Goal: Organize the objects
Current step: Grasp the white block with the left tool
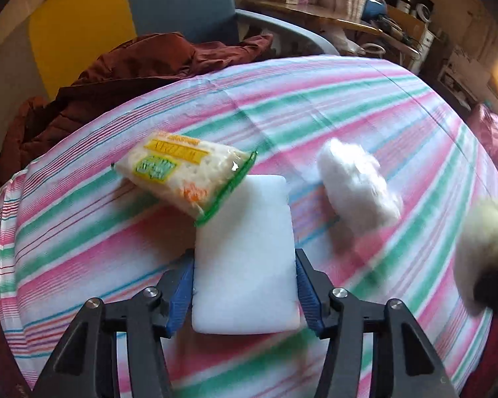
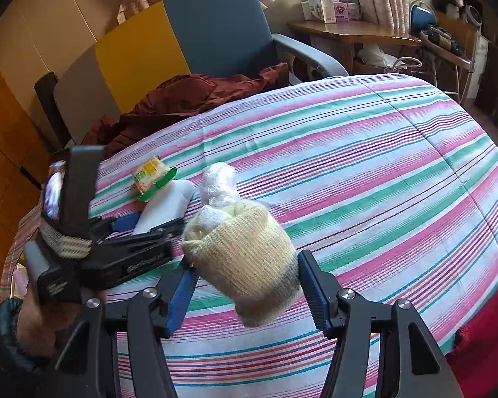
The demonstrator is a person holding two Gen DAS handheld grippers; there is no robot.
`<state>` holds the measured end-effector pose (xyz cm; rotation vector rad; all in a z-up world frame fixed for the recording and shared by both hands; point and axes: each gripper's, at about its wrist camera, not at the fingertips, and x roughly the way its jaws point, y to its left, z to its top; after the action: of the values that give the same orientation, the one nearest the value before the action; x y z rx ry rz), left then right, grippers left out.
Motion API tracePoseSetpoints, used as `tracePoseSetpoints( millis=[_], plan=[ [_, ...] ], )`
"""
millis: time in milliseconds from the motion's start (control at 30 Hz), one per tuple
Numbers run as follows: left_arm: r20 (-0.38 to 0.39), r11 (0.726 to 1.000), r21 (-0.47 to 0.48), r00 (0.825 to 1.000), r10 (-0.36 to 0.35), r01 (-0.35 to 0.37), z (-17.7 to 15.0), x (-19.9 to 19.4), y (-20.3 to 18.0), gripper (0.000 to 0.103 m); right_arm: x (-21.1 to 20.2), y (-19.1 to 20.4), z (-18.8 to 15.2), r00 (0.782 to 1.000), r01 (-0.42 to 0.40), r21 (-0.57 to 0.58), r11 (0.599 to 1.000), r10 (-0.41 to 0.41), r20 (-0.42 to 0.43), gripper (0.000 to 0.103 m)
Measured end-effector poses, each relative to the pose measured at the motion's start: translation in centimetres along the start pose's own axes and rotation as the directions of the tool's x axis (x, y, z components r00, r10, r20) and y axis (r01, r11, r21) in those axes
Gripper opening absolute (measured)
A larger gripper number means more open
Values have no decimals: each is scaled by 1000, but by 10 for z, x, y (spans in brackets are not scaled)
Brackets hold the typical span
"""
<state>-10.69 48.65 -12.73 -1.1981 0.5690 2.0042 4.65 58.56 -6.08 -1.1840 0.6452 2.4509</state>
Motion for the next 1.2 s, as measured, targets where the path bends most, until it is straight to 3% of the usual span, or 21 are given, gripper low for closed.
tracePoseSetpoints(
  millis=[167,333,467,1200],
  plan=[
    [36,999,-25,999,26,-25,-42,-24,7,56,1,4,-3,1000,-5,-17,1000,5,-5,61],
    [108,993,-108,992,64,-52,-97,-53,24,56,3,19,-9,1000,-27,-67,997,26,-12,61],
    [141,990,-124,986,88,-71,-120,-65,26,56,8,37,-17,999,-47,-125,991,44,-30,61],
    [151,988,-137,985,88,-67,-127,-68,28,57,29,64,-36,992,-83,-217,973,60,-108,61]
  ],
)
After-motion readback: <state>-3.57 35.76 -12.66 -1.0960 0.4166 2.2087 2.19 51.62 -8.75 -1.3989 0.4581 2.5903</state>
